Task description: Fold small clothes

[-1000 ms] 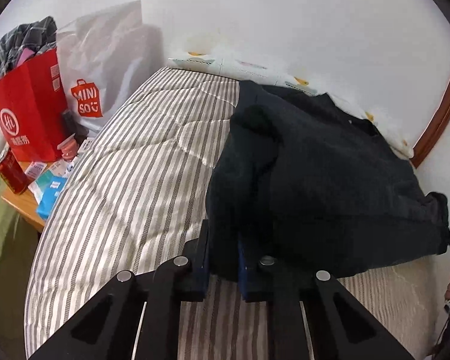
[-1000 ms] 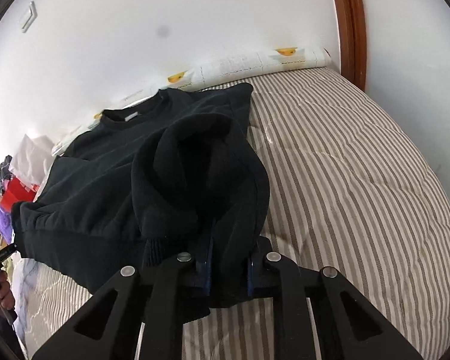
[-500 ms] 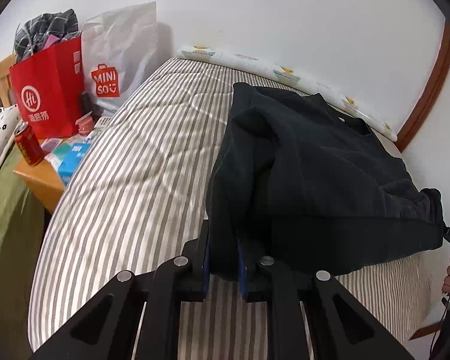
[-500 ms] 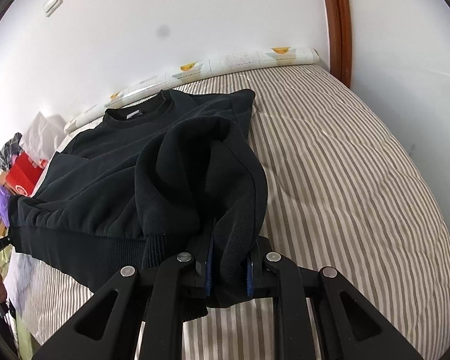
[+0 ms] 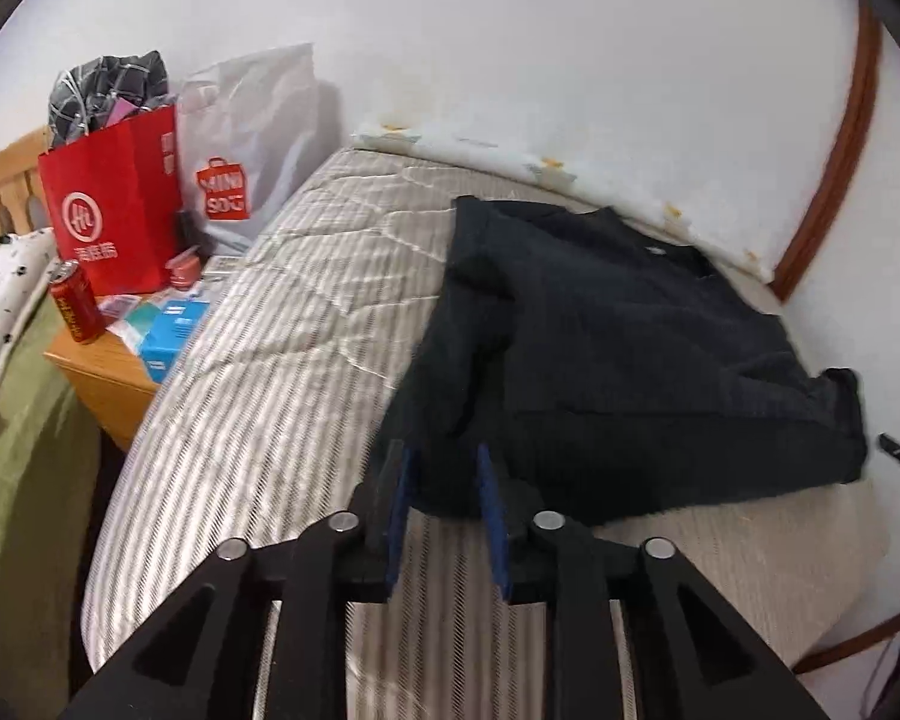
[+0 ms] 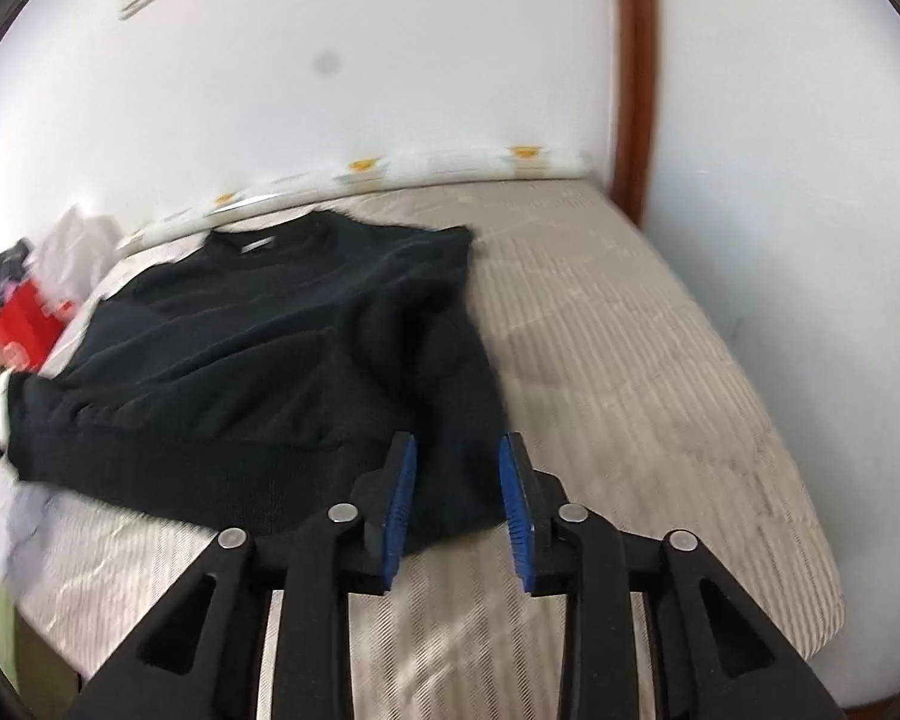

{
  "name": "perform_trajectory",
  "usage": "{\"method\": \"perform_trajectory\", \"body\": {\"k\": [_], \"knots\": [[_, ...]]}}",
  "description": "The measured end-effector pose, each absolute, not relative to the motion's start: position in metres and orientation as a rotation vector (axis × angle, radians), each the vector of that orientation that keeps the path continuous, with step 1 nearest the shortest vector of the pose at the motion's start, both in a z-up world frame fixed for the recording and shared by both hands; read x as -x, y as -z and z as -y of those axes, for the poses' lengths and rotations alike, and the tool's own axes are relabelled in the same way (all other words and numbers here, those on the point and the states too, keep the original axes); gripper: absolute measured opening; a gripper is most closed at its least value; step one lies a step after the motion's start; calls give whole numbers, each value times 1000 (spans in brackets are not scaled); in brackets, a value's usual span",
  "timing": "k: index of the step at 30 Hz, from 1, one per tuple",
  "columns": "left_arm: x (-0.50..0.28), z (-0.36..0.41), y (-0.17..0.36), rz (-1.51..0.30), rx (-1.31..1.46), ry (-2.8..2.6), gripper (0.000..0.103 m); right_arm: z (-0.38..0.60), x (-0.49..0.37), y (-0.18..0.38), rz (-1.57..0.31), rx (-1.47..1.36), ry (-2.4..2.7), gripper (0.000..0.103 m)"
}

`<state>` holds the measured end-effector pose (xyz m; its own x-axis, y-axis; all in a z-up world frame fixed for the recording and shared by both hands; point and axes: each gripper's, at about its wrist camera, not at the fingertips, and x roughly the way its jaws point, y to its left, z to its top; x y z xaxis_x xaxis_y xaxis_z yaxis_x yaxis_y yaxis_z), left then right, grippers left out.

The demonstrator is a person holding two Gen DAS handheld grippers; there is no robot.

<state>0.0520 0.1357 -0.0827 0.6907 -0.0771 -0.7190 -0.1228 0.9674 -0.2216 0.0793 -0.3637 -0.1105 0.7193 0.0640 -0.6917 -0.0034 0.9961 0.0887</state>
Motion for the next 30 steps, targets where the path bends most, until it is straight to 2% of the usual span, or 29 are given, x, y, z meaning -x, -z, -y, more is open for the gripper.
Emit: {"method": "perform_trajectory", "body": {"k": [2, 3, 14, 24, 30], "knots": [[-45, -131, 82, -801, 266, 2, 42, 353, -74, 114, -789, -74, -82, 29], [-41, -128, 82, -791, 260, 14, 44, 345, -71, 119, -804, -66, -109, 29], [-48, -91, 101, -843, 196, 101, 44, 311, -85, 162, -909, -73, -187, 29], [-74, -100, 100, -831, 236, 84, 43, 325, -50, 124, -789, -26, -260, 29], [-88, -100, 108, -863, 274, 98, 43, 336, -61, 113, -745, -57, -242, 29]]}}
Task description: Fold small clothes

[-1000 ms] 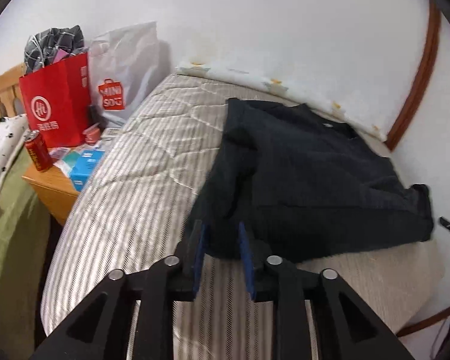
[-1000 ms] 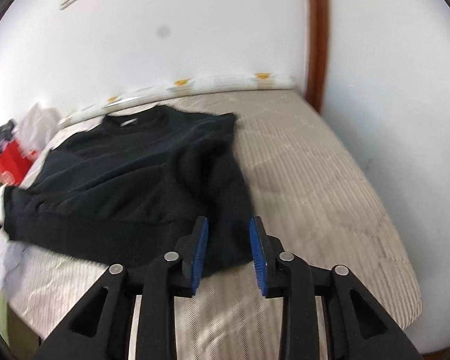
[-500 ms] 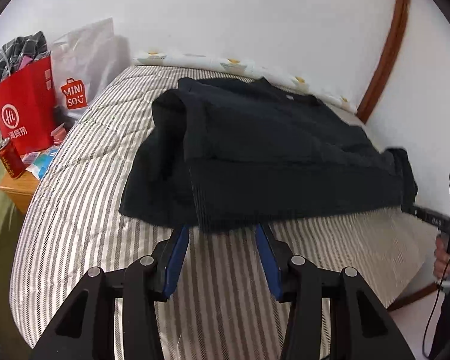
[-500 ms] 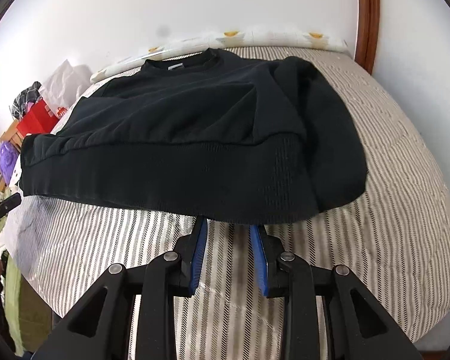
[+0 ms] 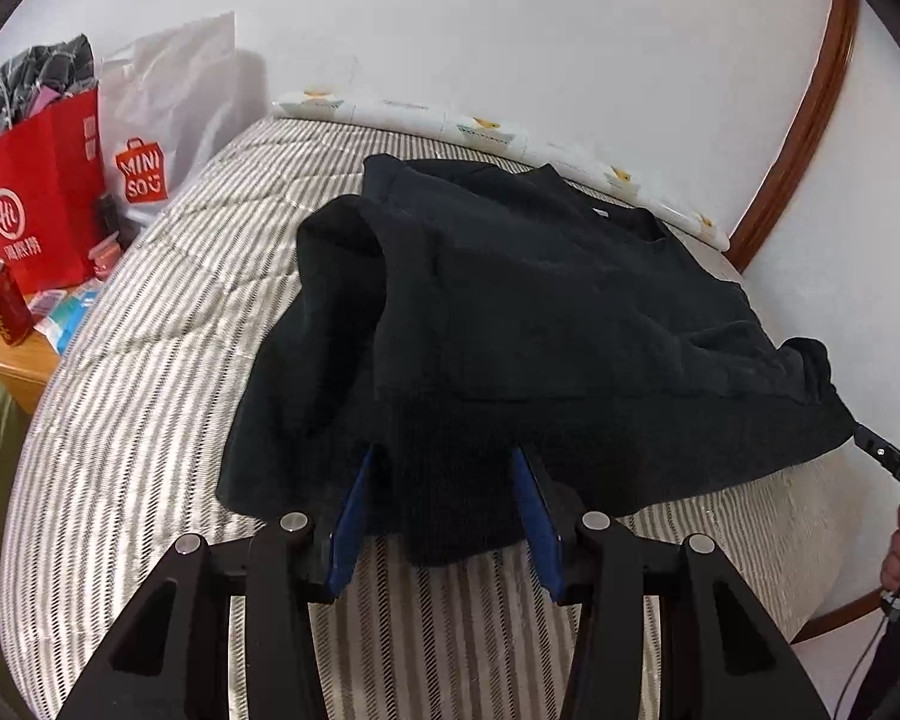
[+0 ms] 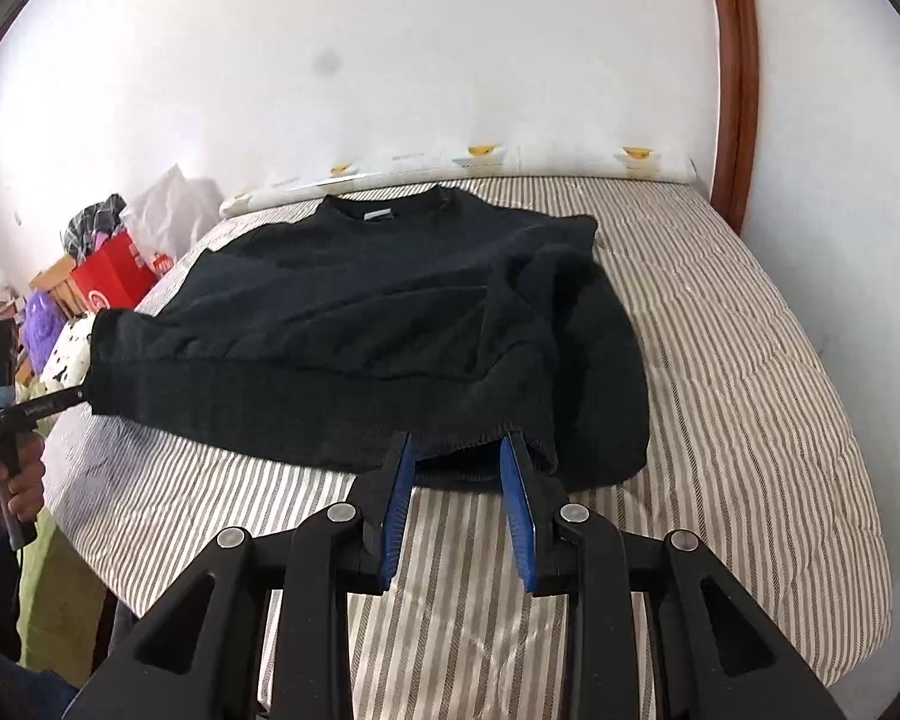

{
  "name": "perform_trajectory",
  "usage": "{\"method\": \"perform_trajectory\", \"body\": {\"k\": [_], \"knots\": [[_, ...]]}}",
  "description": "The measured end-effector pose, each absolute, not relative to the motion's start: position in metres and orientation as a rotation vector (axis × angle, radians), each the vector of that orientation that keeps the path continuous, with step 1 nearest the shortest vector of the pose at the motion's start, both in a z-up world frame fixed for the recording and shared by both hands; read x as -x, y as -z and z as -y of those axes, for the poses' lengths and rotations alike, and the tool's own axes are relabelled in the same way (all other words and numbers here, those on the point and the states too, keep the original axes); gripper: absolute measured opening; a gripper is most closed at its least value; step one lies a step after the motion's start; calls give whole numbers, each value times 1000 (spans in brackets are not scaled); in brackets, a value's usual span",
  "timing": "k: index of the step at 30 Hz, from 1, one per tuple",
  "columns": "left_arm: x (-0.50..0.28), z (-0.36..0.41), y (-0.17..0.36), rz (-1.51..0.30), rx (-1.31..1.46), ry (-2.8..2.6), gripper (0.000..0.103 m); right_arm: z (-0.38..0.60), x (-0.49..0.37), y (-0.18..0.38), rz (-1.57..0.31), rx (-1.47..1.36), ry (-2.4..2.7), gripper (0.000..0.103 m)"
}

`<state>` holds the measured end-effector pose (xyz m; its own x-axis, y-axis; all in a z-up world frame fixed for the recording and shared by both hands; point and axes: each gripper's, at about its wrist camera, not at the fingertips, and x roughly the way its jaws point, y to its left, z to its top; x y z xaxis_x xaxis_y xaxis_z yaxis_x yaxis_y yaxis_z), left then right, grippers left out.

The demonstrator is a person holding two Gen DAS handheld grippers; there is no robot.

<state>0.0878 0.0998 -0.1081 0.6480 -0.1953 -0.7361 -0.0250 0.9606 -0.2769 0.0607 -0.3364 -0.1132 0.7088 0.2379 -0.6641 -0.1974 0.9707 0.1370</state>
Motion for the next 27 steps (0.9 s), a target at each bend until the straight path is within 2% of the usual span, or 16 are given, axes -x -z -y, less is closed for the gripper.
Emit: {"method": "perform_trajectory", "body": {"k": [7, 13, 16, 19, 20, 21, 24, 27], "knots": [[-93, -97, 108, -866, 267, 103, 43, 353, -60, 110, -759, -20, -185, 30], [-96, -91, 112, -865, 265, 92, 40, 365, -78, 122, -773, -136, -194, 31], [-95, -89, 112, -881, 259, 99, 32, 359, -98, 137, -783, -183, -205, 31], [-91, -86, 108, -879, 245, 104, 16, 350, -117, 152, -822, -201, -163, 30], [-89, -86, 105, -871, 239, 103, 12, 347, -120, 153, -816, -192, -149, 24], [-88, -86, 100, -856, 236, 99, 9, 343, -121, 150, -801, -176, -145, 13], [-85, -90, 83, -802, 252, 106, 7, 342, -121, 134, -744, -190, -167, 5], [-92, -94, 65, -758, 272, 106, 7, 346, -125, 111, -689, -251, -215, 5]]}}
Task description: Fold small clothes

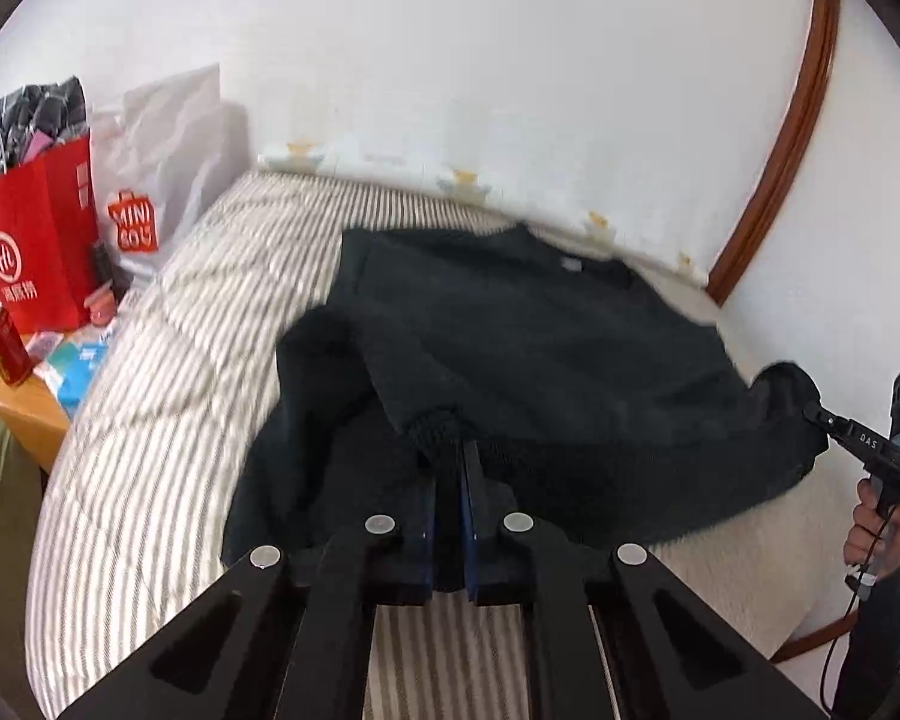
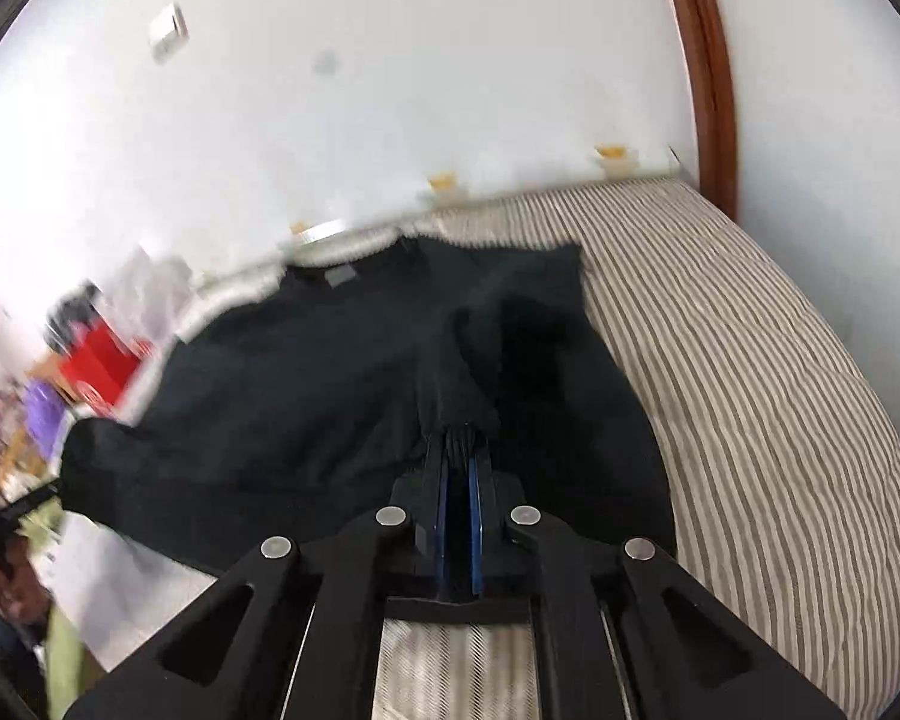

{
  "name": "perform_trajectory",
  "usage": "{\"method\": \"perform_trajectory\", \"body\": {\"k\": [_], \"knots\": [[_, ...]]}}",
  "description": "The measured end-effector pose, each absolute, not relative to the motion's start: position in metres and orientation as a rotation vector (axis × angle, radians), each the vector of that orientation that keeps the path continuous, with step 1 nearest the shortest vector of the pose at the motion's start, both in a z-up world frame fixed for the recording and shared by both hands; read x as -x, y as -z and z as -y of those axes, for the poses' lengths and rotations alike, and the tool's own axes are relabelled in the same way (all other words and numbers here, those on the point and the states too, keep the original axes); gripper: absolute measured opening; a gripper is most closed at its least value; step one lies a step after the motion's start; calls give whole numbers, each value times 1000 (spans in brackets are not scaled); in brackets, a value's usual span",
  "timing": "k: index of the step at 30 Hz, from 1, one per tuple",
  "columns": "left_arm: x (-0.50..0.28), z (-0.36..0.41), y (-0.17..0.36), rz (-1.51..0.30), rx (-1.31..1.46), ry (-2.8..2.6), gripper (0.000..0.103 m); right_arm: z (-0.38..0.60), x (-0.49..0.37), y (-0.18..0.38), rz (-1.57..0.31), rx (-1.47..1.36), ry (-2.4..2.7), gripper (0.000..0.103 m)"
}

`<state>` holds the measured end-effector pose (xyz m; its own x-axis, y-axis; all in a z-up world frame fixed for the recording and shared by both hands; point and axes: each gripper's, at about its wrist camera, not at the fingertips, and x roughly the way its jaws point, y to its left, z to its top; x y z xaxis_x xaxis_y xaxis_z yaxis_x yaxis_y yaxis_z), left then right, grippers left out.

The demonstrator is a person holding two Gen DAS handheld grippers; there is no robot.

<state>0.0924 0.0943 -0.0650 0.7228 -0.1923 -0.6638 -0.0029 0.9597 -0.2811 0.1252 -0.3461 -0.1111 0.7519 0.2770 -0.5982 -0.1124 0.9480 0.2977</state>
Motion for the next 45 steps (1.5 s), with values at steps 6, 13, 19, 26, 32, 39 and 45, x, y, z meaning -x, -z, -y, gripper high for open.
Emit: {"method": "perform_trajectory", "body": {"k": [6, 13, 19, 26, 32, 39, 45], "knots": [[-130, -100, 41, -702, 303, 91, 7, 343, -158, 76, -608, -271, -222, 5], [-191, -107, 56, -771, 328, 59, 7, 342, -208, 81, -634, -292, -183, 5], [-219, -107, 82, -832, 313, 32, 7, 334, -244, 111, -707, -253, -139, 5], [-225, -114, 88, -853, 351, 58, 10, 335, -264, 124, -776, -246, -105, 14], [-195, -109, 65, -777, 294, 92, 33, 322, -226, 84, -679, -156, -92, 30], [-165, -97, 67, -788, 282, 151, 40, 275, -182, 90, -740, -65, -289, 31], [-157, -75, 80, -879, 221, 209, 40, 264, -188, 133, -883, 0, -226, 28]]}}
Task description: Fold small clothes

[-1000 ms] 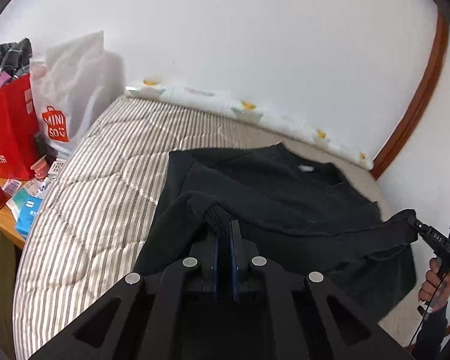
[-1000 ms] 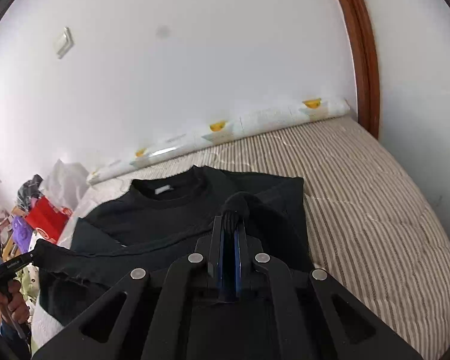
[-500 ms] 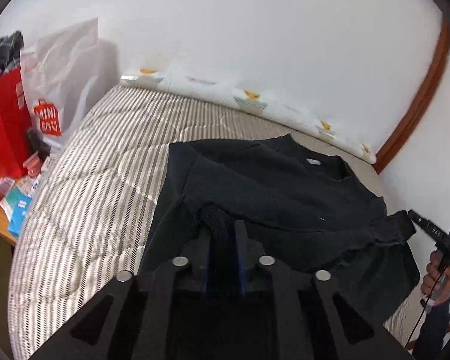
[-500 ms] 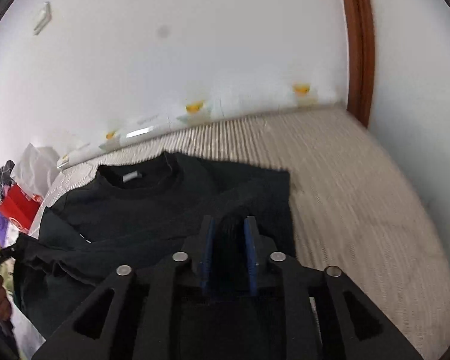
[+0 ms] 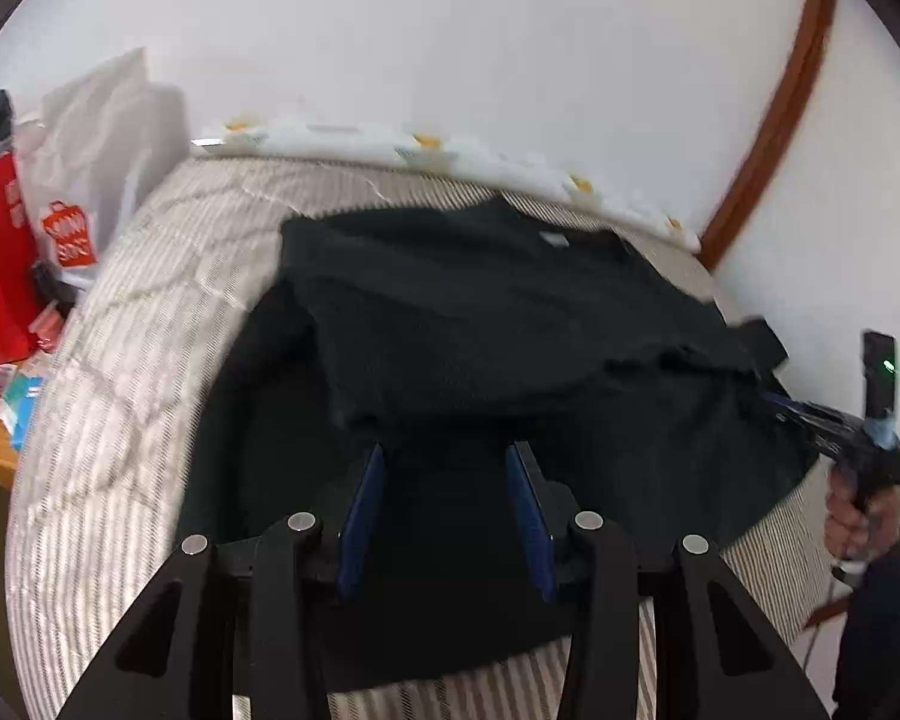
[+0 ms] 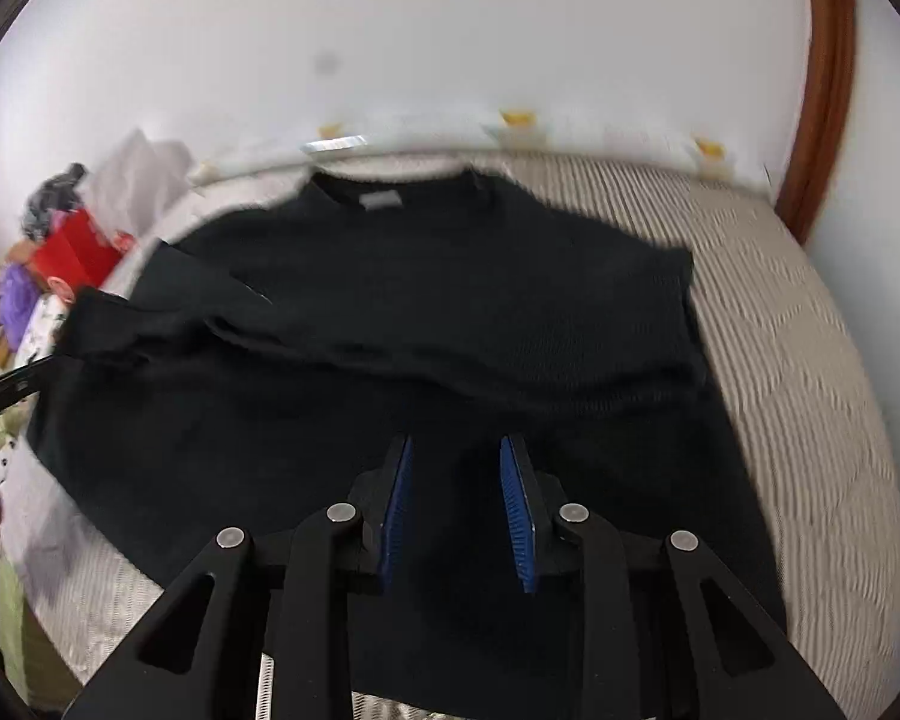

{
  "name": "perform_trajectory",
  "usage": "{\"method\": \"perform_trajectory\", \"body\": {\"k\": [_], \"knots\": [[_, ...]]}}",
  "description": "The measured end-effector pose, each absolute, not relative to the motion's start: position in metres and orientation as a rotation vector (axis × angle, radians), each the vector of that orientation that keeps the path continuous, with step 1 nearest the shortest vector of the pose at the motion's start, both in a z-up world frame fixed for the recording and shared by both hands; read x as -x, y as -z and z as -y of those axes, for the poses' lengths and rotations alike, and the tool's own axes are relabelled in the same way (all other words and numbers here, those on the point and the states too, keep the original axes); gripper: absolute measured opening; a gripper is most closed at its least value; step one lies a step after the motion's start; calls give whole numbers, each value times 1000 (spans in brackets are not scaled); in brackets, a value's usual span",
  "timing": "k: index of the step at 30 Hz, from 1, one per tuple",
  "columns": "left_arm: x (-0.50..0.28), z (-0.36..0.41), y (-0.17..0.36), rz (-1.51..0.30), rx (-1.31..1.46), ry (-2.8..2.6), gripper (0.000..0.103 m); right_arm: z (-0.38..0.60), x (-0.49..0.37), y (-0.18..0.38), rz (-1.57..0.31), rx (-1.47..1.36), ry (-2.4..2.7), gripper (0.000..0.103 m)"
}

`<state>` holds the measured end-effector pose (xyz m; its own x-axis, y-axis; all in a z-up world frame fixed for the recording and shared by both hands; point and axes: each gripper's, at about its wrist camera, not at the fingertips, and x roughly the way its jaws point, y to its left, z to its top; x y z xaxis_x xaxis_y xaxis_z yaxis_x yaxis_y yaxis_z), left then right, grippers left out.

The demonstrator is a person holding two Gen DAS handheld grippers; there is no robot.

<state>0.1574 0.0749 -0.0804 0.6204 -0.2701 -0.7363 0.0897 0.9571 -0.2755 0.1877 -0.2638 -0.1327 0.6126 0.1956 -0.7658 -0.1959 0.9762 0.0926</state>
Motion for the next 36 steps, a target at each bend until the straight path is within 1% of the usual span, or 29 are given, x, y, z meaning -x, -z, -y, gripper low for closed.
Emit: {"method": "perform_trajectory", "body": {"k": [4, 6, 11, 14, 15, 17, 23, 26, 28, 29, 30, 35, 36], "knots": [[-167, -53, 87, -917, 155, 227, 40, 266, -198, 148, -910, -22, -214, 27], [-174, -44, 90, -905, 119, 204, 40, 264, -205, 148, -902, -28, -214, 27], [-212, -32, 105, -949, 90, 144, 40, 260, -230, 151, -906, -55, -192, 27], [-229, -38, 100, -908, 122, 135, 40, 261, -251, 142, -874, -75, -176, 27], [-235, -41, 97, -898, 131, 134, 40, 263, -257, 139, -858, -79, -163, 25], [-249, -48, 94, -891, 143, 123, 40, 265, -271, 133, -840, -79, -147, 24], [-275, -77, 82, -841, 163, 37, 40, 280, -312, 132, -837, -47, -79, 24], [-276, -92, 78, -824, 161, 14, 40, 289, -316, 128, -820, -39, -69, 29], [-276, -99, 79, -820, 128, -16, 44, 296, -320, 128, -813, -27, -67, 31], [-277, -102, 82, -829, 113, -20, 52, 299, -322, 129, -817, -22, -65, 38], [-279, -105, 86, -847, 99, -17, 54, 301, -325, 131, -824, -12, -53, 44], [-287, -110, 103, -901, 97, -10, 54, 310, -334, 141, -850, 2, -24, 45], [-290, -111, 106, -911, 103, -9, 49, 311, -336, 144, -866, -6, -30, 44]]}}
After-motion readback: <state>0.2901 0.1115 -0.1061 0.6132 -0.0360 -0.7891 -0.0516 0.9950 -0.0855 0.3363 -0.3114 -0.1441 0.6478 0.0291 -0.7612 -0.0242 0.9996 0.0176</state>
